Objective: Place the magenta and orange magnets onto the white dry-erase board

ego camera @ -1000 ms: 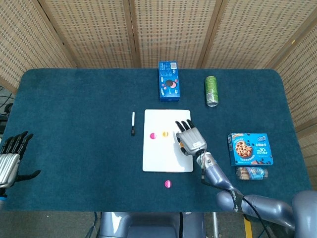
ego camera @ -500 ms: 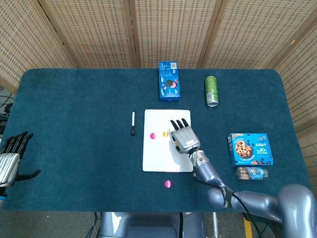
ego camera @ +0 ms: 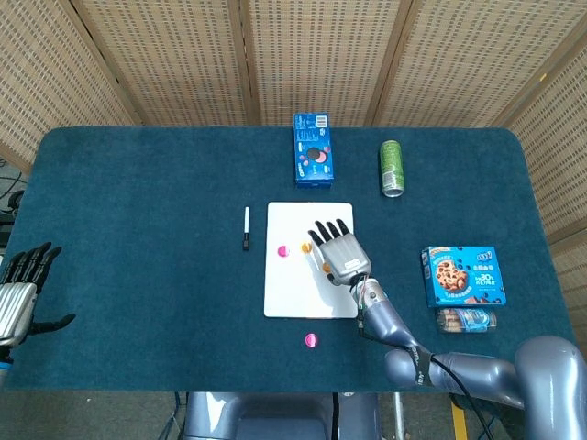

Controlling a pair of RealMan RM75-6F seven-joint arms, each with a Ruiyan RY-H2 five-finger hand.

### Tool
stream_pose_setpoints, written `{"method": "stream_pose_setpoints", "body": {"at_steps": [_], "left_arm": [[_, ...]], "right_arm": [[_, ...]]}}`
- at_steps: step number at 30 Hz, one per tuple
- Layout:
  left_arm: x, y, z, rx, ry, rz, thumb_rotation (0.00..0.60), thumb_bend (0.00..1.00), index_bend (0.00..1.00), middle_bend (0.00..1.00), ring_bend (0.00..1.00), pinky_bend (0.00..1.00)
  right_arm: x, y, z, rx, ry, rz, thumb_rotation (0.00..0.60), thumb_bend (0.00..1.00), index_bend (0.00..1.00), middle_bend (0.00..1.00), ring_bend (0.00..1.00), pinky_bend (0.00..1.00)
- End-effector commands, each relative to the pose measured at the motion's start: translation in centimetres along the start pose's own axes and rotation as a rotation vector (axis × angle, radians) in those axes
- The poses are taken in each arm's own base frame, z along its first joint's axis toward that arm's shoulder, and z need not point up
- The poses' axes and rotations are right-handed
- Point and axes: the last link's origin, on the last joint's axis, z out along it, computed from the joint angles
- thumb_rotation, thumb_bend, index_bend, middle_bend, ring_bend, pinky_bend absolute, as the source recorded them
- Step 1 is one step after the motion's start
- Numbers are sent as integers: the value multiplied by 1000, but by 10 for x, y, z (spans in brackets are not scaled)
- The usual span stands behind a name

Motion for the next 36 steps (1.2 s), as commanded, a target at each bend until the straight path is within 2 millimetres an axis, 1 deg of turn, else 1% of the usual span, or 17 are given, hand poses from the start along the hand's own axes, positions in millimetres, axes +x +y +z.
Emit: {"method": "stream_pose_setpoints", "body": {"at_steps": [1, 5, 7, 10, 13, 14, 15, 17, 18, 20, 23, 25, 30, 31, 32, 33, 36], "left_arm": [[0, 0, 0, 0, 0, 0, 600, 0, 0, 0, 0, 7], [1, 0, -2, -4, 4, -3, 600, 0, 0, 0, 0, 7], [0, 1, -3, -9, 3, -3, 600, 0, 0, 0, 0, 7], [0, 2, -5, -18, 6, -2, 600, 0, 0, 0, 0, 7], [0, 2, -7, -24, 8, -1, 600, 0, 0, 0, 0, 7], [0, 3, -8, -26, 10, 0, 600, 0, 0, 0, 0, 7], [0, 3, -8, -28, 11, 1, 600, 0, 0, 0, 0, 7], [0, 4, -9, -33, 15, 3, 600, 0, 0, 0, 0, 7], [1, 5, -9, -37, 19, 4, 600, 0, 0, 0, 0, 7], [4, 12, -8, -76, 42, 6, 600, 0, 0, 0, 0, 7], [11, 21, -4, -139, 63, 17, 600, 0, 0, 0, 0, 7], [18, 29, 1, -197, 80, 34, 600, 0, 0, 0, 0, 7], [45, 63, 21, -460, 139, 40, 600, 0, 0, 0, 0, 5], [52, 75, 27, -545, 145, 30, 600, 0, 0, 0, 0, 5], [61, 96, 36, -664, 155, 35, 600, 0, 0, 0, 0, 5], [67, 109, 42, -730, 148, 53, 600, 0, 0, 0, 0, 5], [74, 138, 52, -832, 134, 95, 600, 0, 0, 0, 0, 5]], "right_arm": [[13, 10, -10, -12, 48, 18, 600, 328, 44, 0, 0, 7], [29, 37, -34, -42, 126, 49, 600, 337, 44, 0, 0, 7], [33, 62, -54, -80, 176, 72, 600, 337, 44, 0, 0, 7], [28, 100, -85, -150, 241, 90, 600, 316, 52, 0, 0, 7], [17, 130, -114, -213, 301, 113, 600, 209, 56, 0, 0, 7], [12, 140, -125, -236, 321, 130, 600, 130, 47, 0, 0, 7], [9, 146, -132, -250, 335, 142, 600, 60, 30, 0, 0, 7], [3, 159, -151, -282, 372, 183, 600, 1, 4, 0, 0, 7], [-1, 165, -162, -298, 389, 212, 600, 0, 0, 0, 0, 7], [-14, 180, -203, -343, 440, 315, 600, 0, 0, 0, 0, 7], [-22, 187, -228, -344, 462, 351, 600, 0, 0, 0, 0, 6], [-25, 188, -239, -347, 484, 382, 600, 0, 0, 0, 0, 6], [-28, 192, -257, -353, 520, 408, 600, 0, 0, 0, 0, 6], [-29, 194, -260, -354, 524, 410, 600, 0, 0, 0, 0, 6], [-28, 196, -263, -357, 529, 415, 600, 0, 0, 0, 0, 6], [-28, 198, -264, -357, 527, 416, 600, 0, 0, 0, 0, 6], [-29, 202, -266, -362, 523, 418, 600, 0, 0, 0, 0, 6]]}}
